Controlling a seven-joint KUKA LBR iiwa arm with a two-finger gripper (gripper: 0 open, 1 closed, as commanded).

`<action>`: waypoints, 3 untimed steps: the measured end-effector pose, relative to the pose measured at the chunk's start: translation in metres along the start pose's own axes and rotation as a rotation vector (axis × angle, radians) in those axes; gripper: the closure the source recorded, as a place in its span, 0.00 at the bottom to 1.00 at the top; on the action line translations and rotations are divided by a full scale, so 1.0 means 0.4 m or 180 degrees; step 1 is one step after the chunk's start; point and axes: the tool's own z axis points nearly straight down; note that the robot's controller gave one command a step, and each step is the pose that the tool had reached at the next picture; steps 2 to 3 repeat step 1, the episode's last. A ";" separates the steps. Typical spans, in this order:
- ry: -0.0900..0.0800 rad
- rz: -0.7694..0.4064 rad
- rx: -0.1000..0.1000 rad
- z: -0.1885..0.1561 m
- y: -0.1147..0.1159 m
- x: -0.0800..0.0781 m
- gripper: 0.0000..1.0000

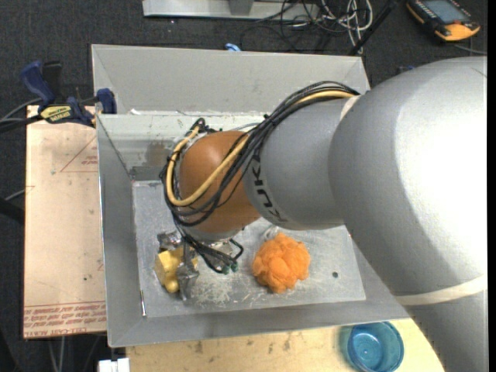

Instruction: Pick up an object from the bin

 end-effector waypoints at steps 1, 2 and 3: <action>0.0000 0.0000 0.0000 0.000 0.000 0.000 1.00; 0.0000 0.0000 0.0000 0.000 0.000 0.000 1.00; 0.0000 0.0000 0.0000 0.000 0.000 0.000 1.00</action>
Offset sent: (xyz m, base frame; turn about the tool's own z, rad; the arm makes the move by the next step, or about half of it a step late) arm -0.0001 -0.0001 0.0408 0.0000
